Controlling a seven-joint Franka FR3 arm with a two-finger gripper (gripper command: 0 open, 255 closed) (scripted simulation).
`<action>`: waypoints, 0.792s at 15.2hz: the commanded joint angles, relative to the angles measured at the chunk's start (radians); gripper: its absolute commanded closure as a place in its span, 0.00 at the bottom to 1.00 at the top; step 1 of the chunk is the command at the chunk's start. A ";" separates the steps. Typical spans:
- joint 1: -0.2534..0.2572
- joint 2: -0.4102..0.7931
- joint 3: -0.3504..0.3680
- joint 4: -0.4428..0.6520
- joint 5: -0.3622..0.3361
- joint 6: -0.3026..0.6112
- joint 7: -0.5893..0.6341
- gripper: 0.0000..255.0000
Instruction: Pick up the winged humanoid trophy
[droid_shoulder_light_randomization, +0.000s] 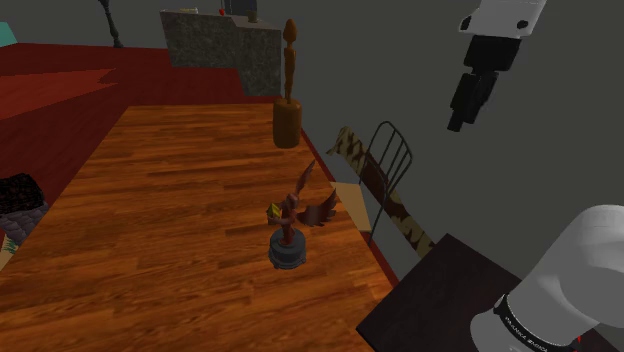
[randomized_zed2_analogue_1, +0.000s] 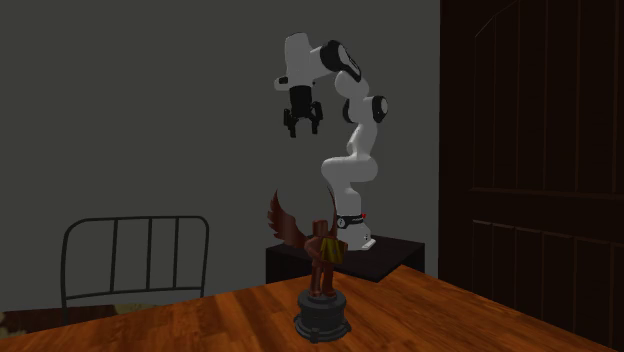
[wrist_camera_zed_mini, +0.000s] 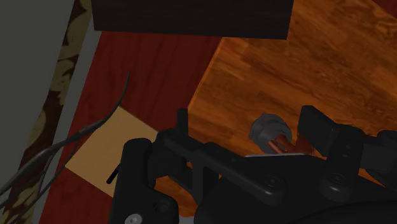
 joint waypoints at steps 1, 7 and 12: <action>0.000 0.000 0.000 0.000 0.000 0.000 0.000 0.00; 0.042 0.161 0.076 0.002 0.041 0.121 0.051 0.00; 0.074 0.315 0.136 0.035 0.063 0.211 0.092 0.00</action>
